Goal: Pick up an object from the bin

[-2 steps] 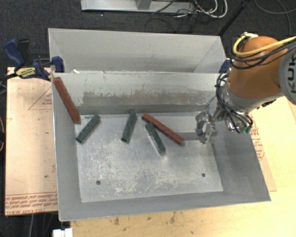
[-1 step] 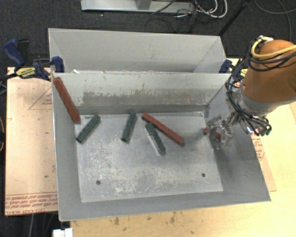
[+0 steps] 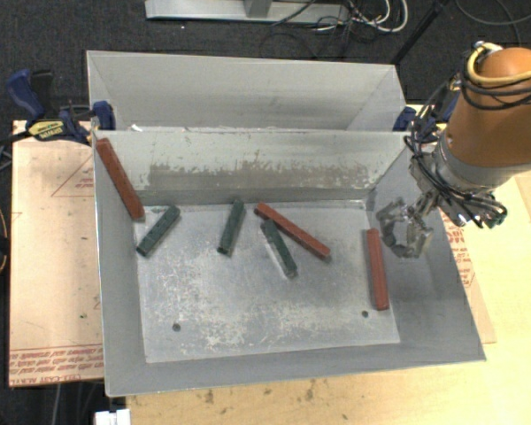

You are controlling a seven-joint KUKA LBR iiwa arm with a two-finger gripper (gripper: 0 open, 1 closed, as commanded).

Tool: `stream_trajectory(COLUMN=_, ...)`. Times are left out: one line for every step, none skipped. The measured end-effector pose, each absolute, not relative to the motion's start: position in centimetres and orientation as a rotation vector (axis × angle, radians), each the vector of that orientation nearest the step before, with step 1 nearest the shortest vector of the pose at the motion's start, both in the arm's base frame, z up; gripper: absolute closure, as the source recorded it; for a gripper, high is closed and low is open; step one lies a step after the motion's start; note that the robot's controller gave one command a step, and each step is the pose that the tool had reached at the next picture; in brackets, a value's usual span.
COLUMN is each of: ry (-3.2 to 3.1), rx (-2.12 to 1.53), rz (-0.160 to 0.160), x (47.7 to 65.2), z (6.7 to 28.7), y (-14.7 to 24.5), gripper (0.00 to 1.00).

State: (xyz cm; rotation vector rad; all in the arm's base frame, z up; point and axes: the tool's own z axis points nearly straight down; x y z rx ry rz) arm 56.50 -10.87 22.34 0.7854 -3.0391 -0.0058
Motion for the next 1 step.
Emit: stream_trajectory(ry=-3.004, rx=0.979, rz=0.015, x=57.30, z=23.19, y=-10.50, gripper=1.00)
